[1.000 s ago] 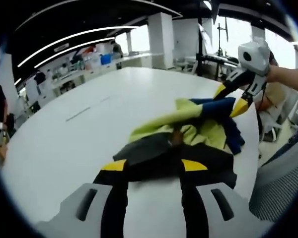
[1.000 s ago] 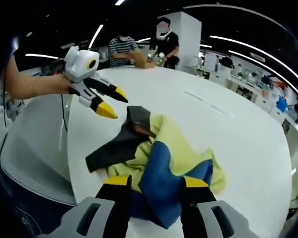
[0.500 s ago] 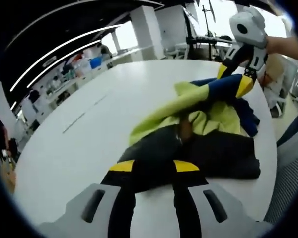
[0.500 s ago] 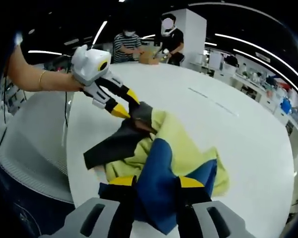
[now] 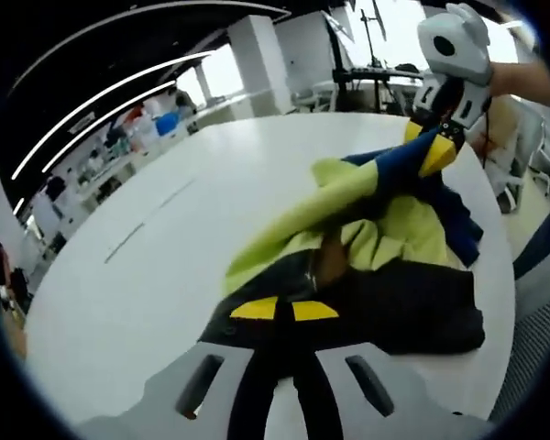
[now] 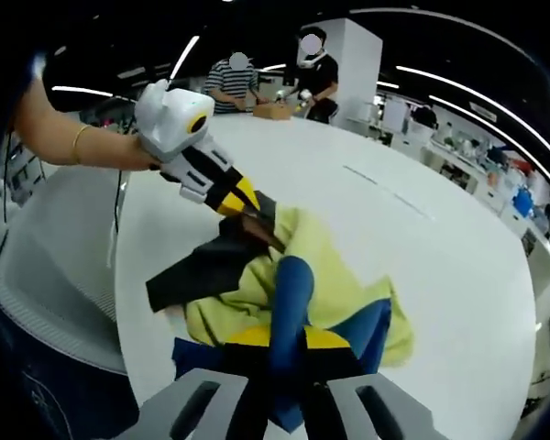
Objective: Fold the garment on the visible template until the final outline fits inside the template.
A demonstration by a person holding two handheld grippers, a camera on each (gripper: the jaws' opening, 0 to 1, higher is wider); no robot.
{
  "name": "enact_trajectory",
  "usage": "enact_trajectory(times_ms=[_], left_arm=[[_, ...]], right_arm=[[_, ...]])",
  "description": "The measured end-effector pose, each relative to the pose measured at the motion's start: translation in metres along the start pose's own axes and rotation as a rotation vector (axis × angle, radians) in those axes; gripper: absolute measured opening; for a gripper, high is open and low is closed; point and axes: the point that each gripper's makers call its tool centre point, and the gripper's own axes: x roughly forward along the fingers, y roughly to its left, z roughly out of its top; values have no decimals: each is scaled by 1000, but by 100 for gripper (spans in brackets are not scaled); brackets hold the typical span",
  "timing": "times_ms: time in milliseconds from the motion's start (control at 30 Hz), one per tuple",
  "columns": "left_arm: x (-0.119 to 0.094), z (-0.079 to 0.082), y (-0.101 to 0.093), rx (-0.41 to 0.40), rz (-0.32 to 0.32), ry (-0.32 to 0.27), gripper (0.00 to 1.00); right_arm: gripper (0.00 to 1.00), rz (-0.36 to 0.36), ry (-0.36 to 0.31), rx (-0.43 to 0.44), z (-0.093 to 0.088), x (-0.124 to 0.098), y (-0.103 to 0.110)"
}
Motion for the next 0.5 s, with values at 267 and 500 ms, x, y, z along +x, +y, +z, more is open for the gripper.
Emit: enact_trajectory(times_ms=[267,500], left_arm=[[-16,5,-1,-52,-2,-26,0],[-40,19,-3,-59,-8,-50,0]], right_arm=[[0,7,-34,9,7,-7,0],[0,26,-113,38,27,-24,-2]])
